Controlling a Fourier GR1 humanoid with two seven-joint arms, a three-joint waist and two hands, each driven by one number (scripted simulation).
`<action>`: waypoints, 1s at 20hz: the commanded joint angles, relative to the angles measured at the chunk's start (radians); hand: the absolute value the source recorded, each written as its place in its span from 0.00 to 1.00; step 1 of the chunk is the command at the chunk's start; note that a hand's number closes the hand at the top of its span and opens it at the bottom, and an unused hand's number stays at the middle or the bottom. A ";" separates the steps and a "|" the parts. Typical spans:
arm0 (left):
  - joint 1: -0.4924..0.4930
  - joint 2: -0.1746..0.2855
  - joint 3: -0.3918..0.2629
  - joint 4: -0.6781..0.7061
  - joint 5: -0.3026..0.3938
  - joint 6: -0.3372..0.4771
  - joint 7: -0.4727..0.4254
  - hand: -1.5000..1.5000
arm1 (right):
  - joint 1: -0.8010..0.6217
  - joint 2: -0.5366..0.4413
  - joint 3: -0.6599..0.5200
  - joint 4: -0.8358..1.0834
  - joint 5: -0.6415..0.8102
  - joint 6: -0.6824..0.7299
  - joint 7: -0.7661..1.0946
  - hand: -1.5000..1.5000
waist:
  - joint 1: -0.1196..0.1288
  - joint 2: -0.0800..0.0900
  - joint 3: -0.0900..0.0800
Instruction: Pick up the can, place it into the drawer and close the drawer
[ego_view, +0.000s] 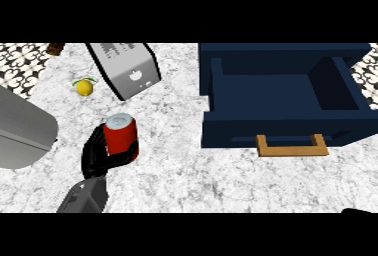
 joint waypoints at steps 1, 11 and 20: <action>-0.118 0.024 -0.075 0.065 -0.057 -0.102 0.057 1.00 | -0.065 -0.028 -0.007 0.053 -0.002 -0.002 0.008 0.00 | -0.006 0.005 -0.001; -0.264 -0.012 -0.067 0.109 -0.056 -0.189 0.081 1.00 | 0.016 0.016 -0.003 -0.065 0.024 -0.021 0.027 0.00 | 0.002 -0.002 0.000; -0.410 -0.037 -0.160 -0.176 -0.110 -0.052 0.413 1.00 | -0.044 -0.029 -0.050 0.035 0.006 -0.011 0.010 0.00 | 0.013 -0.006 0.001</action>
